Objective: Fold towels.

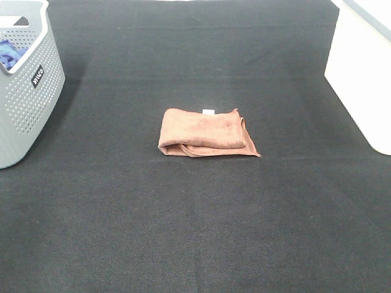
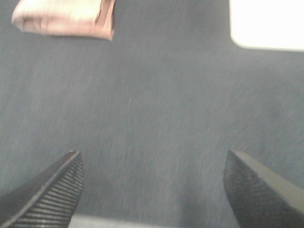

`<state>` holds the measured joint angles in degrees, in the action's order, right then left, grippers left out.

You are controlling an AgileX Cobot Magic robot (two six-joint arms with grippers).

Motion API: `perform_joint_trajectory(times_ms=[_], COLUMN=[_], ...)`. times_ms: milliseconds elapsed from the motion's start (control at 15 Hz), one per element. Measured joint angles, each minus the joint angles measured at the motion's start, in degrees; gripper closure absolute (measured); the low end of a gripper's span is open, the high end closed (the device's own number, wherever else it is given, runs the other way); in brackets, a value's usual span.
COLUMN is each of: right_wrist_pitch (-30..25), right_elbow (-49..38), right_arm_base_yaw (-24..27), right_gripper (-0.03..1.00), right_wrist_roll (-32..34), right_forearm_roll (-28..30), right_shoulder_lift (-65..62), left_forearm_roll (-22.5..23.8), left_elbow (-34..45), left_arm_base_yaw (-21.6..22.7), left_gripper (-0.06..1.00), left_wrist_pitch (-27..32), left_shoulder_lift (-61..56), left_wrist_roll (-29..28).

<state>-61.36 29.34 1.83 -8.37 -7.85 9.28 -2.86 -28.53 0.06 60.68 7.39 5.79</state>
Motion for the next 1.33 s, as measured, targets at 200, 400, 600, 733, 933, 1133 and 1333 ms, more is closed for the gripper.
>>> perform_joint_trajectory(times_ms=[200, 400, 600, 733, 933, 1133, 1333], right_wrist_pitch=[0.0, 0.0, 0.0, 0.0, 0.0, 0.0, 0.0], right_elbow=[0.0, 0.0, 0.0, 0.0, 0.0, 0.0, -0.1], right_arm_base_yaw=[0.1, 0.1, 0.1, 0.1, 0.1, 0.1, 0.1], right_gripper=[0.2, 0.2, 0.2, 0.2, 0.2, 0.2, 0.2], right_wrist_roll=[0.0, 0.0, 0.0, 0.0, 0.0, 0.0, 0.0], right_forearm_roll=[-0.1, -0.2, -0.2, -0.2, -0.2, -0.2, -0.2], right_shoulder_lift=[-6.7, -9.5, -9.7, -9.7, -9.7, -9.7, -9.7], left_forearm_roll=[0.0, 0.0, 0.0, 0.0, 0.0, 0.0, 0.0], left_elbow=[0.0, 0.0, 0.0, 0.0, 0.0, 0.0, 0.0], left_arm_base_yaw=[0.8, 0.8, 0.8, 0.8, 0.8, 0.8, 0.8], left_gripper=[0.24, 0.24, 0.24, 0.24, 0.24, 0.24, 0.24], left_wrist_pitch=[-0.1, -0.1, -0.1, -0.1, -0.1, -0.1, -0.1], left_shoulder_lift=[-4.8, -7.6, -7.6, -7.6, -7.6, -7.6, -7.6], left_wrist_roll=[0.0, 0.3, 0.3, 0.5, 0.5, 0.5, 0.5])
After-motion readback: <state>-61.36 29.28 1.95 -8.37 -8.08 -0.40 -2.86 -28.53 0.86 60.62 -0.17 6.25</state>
